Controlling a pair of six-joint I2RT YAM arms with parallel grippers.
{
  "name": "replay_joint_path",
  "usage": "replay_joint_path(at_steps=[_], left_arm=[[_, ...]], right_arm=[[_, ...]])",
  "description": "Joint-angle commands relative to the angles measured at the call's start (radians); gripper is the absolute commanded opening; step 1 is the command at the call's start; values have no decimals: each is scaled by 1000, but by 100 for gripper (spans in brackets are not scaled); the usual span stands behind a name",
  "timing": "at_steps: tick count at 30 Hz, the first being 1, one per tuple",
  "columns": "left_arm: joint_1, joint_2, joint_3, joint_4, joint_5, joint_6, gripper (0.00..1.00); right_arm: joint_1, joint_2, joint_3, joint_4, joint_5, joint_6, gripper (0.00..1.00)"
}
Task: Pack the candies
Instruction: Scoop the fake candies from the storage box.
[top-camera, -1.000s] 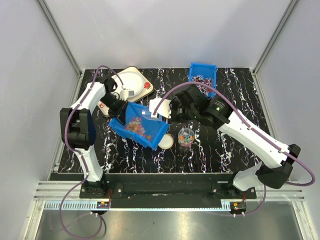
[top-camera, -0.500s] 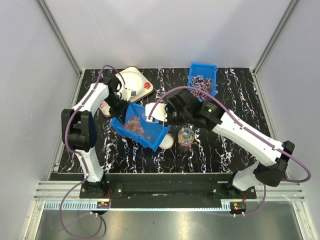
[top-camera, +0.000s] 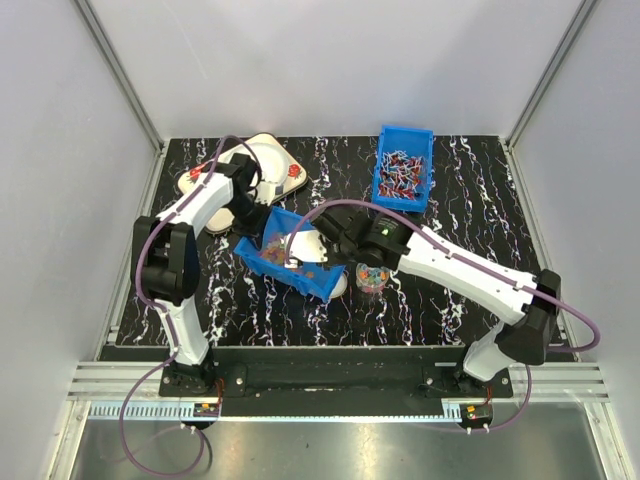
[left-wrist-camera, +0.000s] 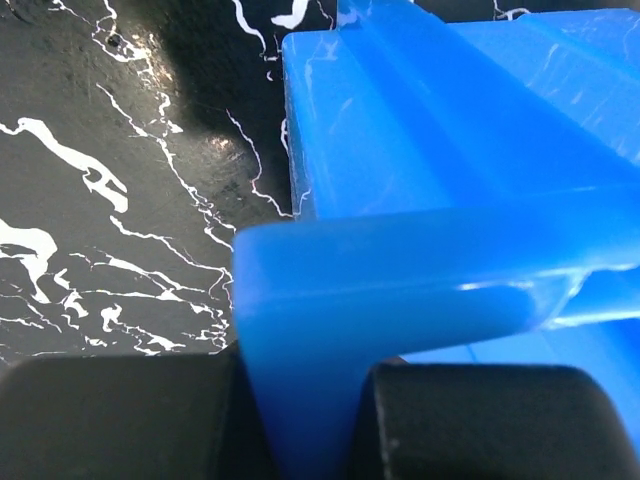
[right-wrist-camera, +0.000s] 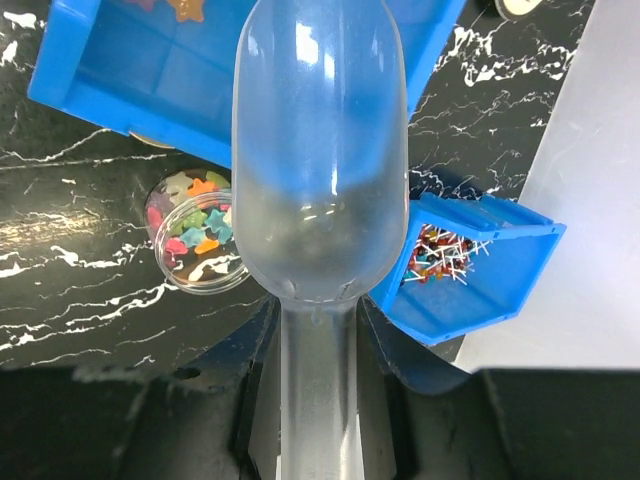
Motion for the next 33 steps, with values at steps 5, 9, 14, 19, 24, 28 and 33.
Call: replay_joint_path(at_steps=[5, 9, 14, 19, 24, 28, 33], left_arm=[[-7, -46, 0, 33, 39, -48, 0], [-12, -54, -14, 42, 34, -51, 0], [-12, -66, -26, 51, 31, -52, 0], [-12, -75, -31, 60, 23, -55, 0], [-13, -78, -38, 68, 23, -57, 0], [-13, -83, -43, 71, 25, -57, 0], [-15, -86, -46, 74, 32, -52, 0]], right_arm=[[21, 94, 24, -40, 168, -62, 0], [29, 160, 68, -74, 194, -77, 0], [32, 238, 130, -118, 203, -102, 0], [36, 310, 199, -176, 206, -109, 0], [46, 364, 255, -221, 199, -116, 0], [52, 402, 280, -261, 196, -117, 0], [58, 445, 308, -282, 176, -120, 0]])
